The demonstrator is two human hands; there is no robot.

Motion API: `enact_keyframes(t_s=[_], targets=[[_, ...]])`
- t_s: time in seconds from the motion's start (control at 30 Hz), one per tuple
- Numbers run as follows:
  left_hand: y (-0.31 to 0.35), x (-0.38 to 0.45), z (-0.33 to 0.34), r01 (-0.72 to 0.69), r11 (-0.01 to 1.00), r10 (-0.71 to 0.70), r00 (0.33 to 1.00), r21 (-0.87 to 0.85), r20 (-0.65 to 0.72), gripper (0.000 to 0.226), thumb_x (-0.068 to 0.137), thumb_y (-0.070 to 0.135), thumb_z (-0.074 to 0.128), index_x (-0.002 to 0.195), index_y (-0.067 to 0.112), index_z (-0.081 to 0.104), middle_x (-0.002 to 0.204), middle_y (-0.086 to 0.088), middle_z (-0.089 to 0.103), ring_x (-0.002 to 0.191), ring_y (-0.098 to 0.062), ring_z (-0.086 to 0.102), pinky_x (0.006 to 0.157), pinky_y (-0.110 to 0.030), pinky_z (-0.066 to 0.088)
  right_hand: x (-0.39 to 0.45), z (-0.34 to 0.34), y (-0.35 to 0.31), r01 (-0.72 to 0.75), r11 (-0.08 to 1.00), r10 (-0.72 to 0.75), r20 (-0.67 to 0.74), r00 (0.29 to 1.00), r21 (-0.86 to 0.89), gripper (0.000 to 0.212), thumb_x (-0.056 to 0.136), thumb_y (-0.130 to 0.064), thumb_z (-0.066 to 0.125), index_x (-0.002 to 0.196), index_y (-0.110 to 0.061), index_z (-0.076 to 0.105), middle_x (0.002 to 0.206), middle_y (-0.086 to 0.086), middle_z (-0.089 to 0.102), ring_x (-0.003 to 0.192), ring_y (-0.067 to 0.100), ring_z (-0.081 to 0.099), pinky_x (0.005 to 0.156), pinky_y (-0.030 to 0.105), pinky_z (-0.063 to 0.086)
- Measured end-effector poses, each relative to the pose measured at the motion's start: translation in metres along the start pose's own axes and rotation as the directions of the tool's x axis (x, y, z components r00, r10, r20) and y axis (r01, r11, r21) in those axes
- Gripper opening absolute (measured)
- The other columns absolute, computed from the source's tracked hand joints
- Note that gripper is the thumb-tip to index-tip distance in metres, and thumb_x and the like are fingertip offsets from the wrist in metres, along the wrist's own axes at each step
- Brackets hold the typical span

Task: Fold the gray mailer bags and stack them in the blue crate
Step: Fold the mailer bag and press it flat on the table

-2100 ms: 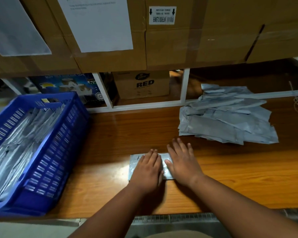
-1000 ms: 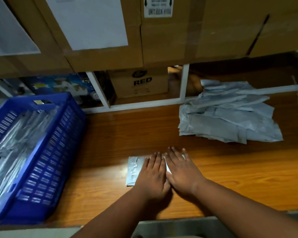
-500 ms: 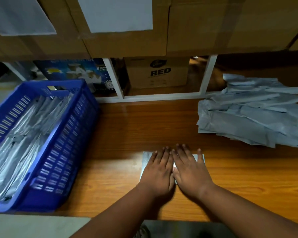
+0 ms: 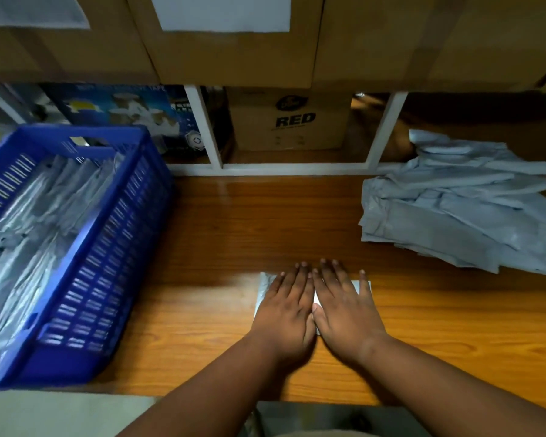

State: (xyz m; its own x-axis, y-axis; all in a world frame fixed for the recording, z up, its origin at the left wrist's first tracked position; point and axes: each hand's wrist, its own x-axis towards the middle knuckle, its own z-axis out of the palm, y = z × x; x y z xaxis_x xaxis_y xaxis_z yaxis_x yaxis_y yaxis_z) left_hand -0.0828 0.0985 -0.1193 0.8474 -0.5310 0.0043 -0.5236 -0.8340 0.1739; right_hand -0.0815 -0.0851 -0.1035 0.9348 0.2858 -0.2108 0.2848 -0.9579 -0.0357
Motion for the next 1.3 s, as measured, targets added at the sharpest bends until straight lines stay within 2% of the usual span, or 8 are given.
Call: enact_keyframes(t_s=[0.13, 0.3, 0.5, 0.67, 0.93, 1.07, 1.2, 1.3], targets=[[0.000, 0.000, -0.006, 0.019, 1.000, -0.018, 0.999, -0.014, 0.048, 0.075, 0.106, 0.043, 0.031, 0.169, 0.006, 0.014, 0.177, -0.017, 0.009, 0.165, -0.029, -0.001, 0.131, -0.054, 0.014, -0.001, -0.005, -0.001, -0.011, 0.999, 0.011, 0.000, 1.000, 0.040, 0.074, 0.105, -0.059, 0.014, 0.170, -0.028, 0.000, 0.178, 0.001, -0.009, 0.164, 0.024, -0.012, 0.127, 0.067, -0.001], [-0.005, -0.002, -0.025, -0.006, 0.998, 0.001, 0.996, 0.056, 0.092, 0.076, 0.107, 0.050, 0.024, 0.169, 0.008, 0.014, 0.176, -0.017, 0.009, 0.164, -0.033, 0.006, 0.131, -0.053, 0.009, 0.002, -0.016, -0.006, -0.041, 0.997, 0.039, 0.045, 0.998, 0.059, 0.075, 0.109, -0.060, 0.014, 0.168, -0.024, -0.015, 0.172, 0.000, -0.027, 0.162, 0.021, -0.023, 0.127, 0.059, -0.016], [-0.022, -0.009, -0.018, -0.040, 0.998, 0.038, 0.998, 0.042, 0.047, 0.075, 0.106, 0.050, 0.034, 0.170, 0.016, 0.017, 0.177, -0.009, 0.017, 0.163, -0.029, 0.015, 0.131, -0.051, 0.015, 0.012, 0.005, -0.015, 0.053, 0.998, -0.050, -0.073, 0.996, 0.029, 0.071, 0.108, -0.049, 0.027, 0.170, -0.015, 0.021, 0.178, 0.009, 0.009, 0.165, 0.026, 0.012, 0.128, 0.050, 0.006], [-0.030, -0.013, -0.012, -0.024, 1.000, 0.025, 0.999, -0.005, 0.039, 0.080, 0.105, 0.052, 0.035, 0.171, 0.018, 0.006, 0.179, -0.006, 0.005, 0.165, -0.022, 0.000, 0.131, -0.050, 0.009, 0.011, 0.004, -0.015, 0.022, 0.999, -0.020, -0.038, 0.999, 0.042, 0.075, 0.108, -0.059, 0.013, 0.171, -0.022, 0.001, 0.178, 0.002, -0.008, 0.165, 0.021, -0.011, 0.131, 0.056, 0.000], [-0.037, -0.010, -0.003, 0.011, 0.999, -0.013, 0.998, 0.037, 0.060, 0.086, 0.104, 0.059, 0.034, 0.170, 0.012, 0.007, 0.177, -0.018, 0.005, 0.164, -0.033, 0.000, 0.131, -0.054, 0.006, 0.011, 0.000, -0.016, 0.005, 1.000, -0.004, -0.048, 0.999, 0.030, 0.075, 0.106, -0.063, 0.020, 0.172, -0.029, 0.011, 0.180, 0.003, 0.003, 0.165, 0.025, -0.004, 0.130, 0.061, -0.001], [-0.042, -0.012, -0.007, 0.024, 0.998, -0.028, 0.997, 0.064, 0.069, 0.091, 0.102, 0.069, 0.031, 0.170, 0.014, 0.009, 0.177, -0.018, 0.006, 0.164, -0.036, 0.004, 0.130, -0.057, 0.007, 0.010, -0.002, -0.011, 0.044, 0.996, -0.043, -0.022, 0.999, 0.080, 0.078, 0.103, -0.069, 0.023, 0.171, -0.033, 0.008, 0.179, 0.003, -0.003, 0.165, 0.025, -0.009, 0.129, 0.063, -0.002], [-0.058, -0.023, -0.015, 0.058, 0.995, -0.067, 0.993, 0.086, 0.100, 0.099, 0.099, 0.084, 0.022, 0.171, 0.018, 0.003, 0.178, -0.010, -0.004, 0.165, -0.027, -0.005, 0.130, -0.055, 0.005, 0.014, -0.015, 0.012, 0.184, 0.978, -0.194, 0.114, 0.974, 0.094, 0.087, 0.100, -0.078, 0.024, 0.170, -0.035, -0.005, 0.176, -0.001, -0.023, 0.161, 0.020, -0.027, 0.130, 0.055, -0.011], [-0.065, -0.020, -0.031, 0.039, 0.997, -0.046, 0.993, 0.064, 0.111, 0.098, 0.097, 0.084, 0.029, 0.170, 0.021, 0.014, 0.177, -0.008, 0.014, 0.163, -0.030, 0.013, 0.129, -0.051, 0.017, 0.010, -0.028, 0.026, 0.204, 0.966, -0.226, 0.135, 0.965, 0.162, 0.087, 0.103, -0.073, 0.034, 0.172, -0.031, 0.001, 0.179, -0.001, -0.011, 0.164, 0.019, -0.014, 0.131, 0.044, -0.007]])
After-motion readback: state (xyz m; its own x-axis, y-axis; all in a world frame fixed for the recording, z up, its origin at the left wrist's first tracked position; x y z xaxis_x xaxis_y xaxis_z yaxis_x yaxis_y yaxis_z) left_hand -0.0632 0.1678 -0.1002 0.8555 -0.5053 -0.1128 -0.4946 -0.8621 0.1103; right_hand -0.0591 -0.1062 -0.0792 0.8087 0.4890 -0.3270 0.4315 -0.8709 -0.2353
